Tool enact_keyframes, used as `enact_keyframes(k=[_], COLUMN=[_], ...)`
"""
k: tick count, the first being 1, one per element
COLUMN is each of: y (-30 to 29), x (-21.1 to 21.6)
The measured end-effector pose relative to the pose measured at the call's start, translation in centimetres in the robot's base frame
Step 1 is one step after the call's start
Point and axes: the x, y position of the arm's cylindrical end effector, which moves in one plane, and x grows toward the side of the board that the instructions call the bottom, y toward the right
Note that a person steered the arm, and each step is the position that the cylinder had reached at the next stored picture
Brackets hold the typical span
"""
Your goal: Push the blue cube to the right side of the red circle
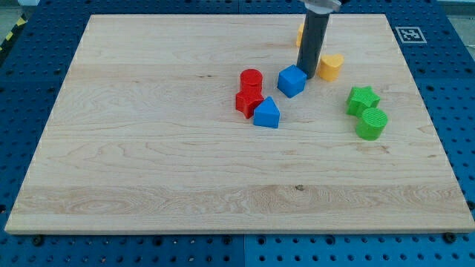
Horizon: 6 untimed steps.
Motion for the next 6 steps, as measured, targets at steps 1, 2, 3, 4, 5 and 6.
enact_keyframes(k=[1,2,3,4,5,6], y=[0.2,0.6,0.6,0.5,0.2,-0.2], x=[1.4,1.7,1.7,2.5,3.4,3.4])
